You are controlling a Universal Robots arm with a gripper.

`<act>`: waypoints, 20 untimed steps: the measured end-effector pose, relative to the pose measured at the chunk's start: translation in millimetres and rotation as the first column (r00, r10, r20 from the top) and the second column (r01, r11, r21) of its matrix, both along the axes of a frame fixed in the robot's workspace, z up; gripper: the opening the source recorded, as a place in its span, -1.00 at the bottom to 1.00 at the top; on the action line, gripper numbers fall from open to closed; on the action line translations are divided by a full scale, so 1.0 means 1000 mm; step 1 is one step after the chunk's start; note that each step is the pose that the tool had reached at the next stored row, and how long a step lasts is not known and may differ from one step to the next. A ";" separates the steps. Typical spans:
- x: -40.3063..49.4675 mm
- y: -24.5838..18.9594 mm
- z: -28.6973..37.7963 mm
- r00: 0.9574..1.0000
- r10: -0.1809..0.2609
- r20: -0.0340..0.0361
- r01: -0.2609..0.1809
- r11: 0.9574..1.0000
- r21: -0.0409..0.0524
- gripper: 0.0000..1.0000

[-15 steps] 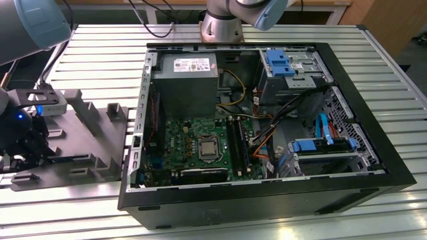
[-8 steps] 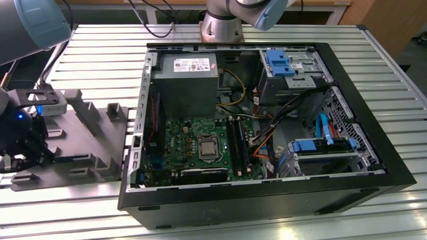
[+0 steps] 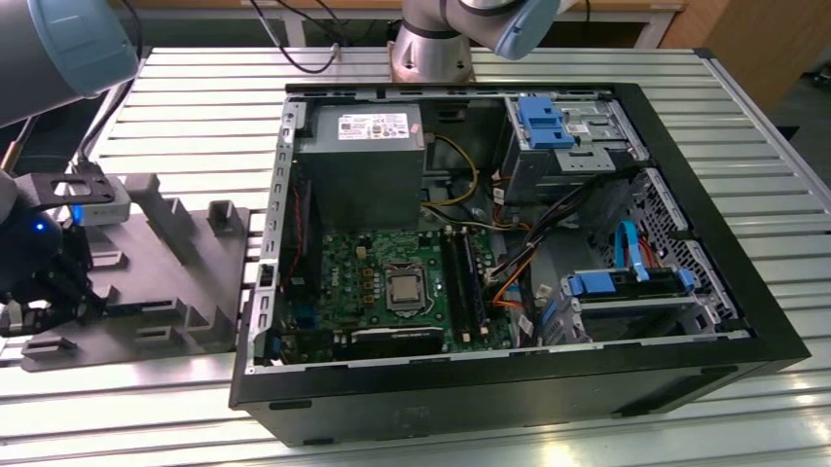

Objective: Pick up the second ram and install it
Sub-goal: 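Pick up the second ram and move it above second insertion slot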

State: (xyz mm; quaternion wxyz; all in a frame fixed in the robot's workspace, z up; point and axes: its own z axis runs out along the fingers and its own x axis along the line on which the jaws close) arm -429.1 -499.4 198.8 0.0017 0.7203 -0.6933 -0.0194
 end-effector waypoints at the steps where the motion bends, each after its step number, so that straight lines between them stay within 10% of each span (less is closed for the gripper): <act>1: 0.0000 0.0000 0.0000 1.000 0.000 0.000 0.000 1.000 0.000 -0.76; 20: 0.0000 0.0000 0.0030 1.000 0.007 0.000 -0.007 1.000 0.000 -0.77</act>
